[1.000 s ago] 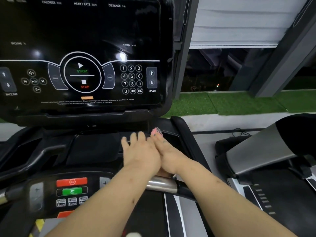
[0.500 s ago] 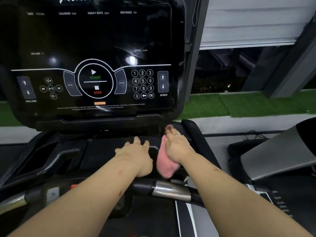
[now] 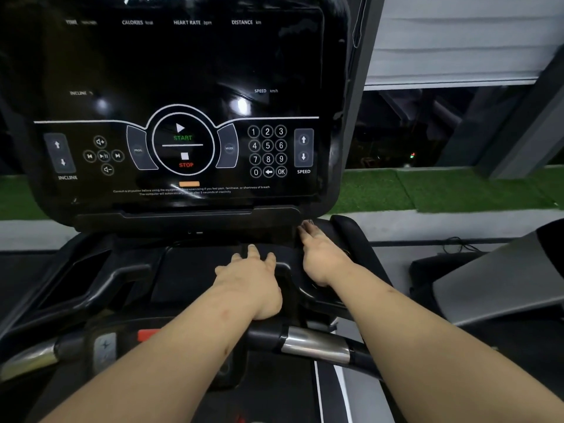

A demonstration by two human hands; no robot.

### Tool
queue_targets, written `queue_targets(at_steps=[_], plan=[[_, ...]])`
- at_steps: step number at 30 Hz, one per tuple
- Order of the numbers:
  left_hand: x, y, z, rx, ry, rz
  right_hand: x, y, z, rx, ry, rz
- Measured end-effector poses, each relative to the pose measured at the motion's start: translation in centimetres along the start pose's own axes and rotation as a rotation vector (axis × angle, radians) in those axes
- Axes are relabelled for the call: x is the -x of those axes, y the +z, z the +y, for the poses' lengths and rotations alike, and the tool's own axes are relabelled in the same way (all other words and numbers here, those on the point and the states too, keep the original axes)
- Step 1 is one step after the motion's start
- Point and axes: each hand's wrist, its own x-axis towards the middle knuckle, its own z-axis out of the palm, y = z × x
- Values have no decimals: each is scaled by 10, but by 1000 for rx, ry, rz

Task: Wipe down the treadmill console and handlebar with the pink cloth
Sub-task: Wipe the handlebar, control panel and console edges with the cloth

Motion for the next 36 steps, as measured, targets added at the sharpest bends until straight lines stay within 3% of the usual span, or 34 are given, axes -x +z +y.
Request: queue_targets(at_steps=[6, 12, 19, 25, 27, 31, 34, 36], plan=[[1, 4, -1, -3, 1, 13, 16, -9, 47, 292, 104, -61], [-1, 4, -1, -14, 7, 17, 31, -14, 67, 599, 91, -63], [-4, 7, -2, -7, -4, 15, 70, -11, 68, 581, 85, -25], [-3, 7, -3, -2, 0, 16, 118, -8, 67, 584, -28, 126], [-4, 8, -3, -6, -1, 21, 123, -12, 59, 567, 22, 101], [-3, 6, -2, -15, -5, 16, 115, -17, 50, 328, 212, 100], [-2, 3, -1, -20, -2, -1, 115, -28, 45, -138, 344, 82], [0, 2, 0, -26, -1, -1, 115, -45, 38, -480, 361, 164]])
